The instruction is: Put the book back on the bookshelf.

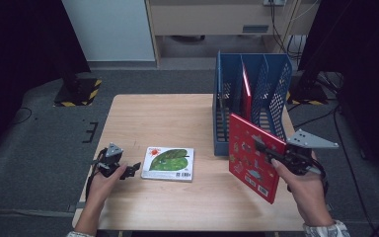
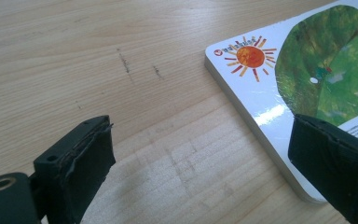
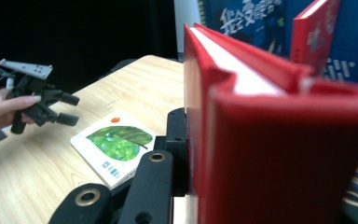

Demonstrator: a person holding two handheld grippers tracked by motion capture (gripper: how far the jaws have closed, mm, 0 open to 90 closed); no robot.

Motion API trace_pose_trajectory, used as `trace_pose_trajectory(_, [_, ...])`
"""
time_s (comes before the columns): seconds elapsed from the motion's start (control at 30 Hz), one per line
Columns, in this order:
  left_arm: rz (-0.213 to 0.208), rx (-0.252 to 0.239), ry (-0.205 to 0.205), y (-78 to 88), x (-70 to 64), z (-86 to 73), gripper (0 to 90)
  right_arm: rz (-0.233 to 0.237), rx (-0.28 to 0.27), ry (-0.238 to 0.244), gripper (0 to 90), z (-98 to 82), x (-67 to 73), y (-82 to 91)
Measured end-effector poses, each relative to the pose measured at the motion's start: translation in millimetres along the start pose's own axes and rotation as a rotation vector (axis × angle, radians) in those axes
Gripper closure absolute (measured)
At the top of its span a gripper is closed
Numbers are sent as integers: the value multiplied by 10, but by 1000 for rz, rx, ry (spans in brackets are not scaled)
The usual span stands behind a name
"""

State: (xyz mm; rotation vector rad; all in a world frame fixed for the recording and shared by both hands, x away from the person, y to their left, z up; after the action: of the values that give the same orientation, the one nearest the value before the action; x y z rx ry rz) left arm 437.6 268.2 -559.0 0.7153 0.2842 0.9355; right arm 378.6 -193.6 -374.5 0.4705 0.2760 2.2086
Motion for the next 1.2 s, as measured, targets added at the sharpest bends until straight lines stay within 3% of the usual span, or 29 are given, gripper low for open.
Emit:
trace_pose_trajectory(0.27, [-5, -6, 22, -3, 4, -16, 62, -29, -8, -30, 791, 108, -47, 66])
trace_pose_trajectory(0.4, [-8, 4, 27, -38, 9, -36, 63, -20, -9, -48, 792, 260, -31, 89])
trace_pose_trajectory(0.63, [-5, 19, 19, -36, 14, -57, 61, -46, -21, -50, 791, 497, -24, 122])
trace_pose_trajectory(0.77, [-3, 4, 41, -25, 29, -58, 62, -49, -39, -68, 791, 610, -36, 153])
trace_pose_trajectory(1.2, [-21, -13, 64, -4, 24, -47, 59, -107, -74, -78, 791, 872, -215, 153])
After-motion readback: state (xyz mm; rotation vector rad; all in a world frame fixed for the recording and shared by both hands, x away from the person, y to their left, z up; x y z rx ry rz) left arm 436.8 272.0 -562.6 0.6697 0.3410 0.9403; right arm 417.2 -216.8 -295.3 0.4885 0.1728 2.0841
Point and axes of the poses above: each handheld gripper's, and its own axes: y roughly backward along the jaws, z roughly out of its top, x roughly to its left, the point moved 7 cm from there along -y, roughly forward along the jaws, and after that the axes turned 8 degrees about -y, right-handed, at the moved point
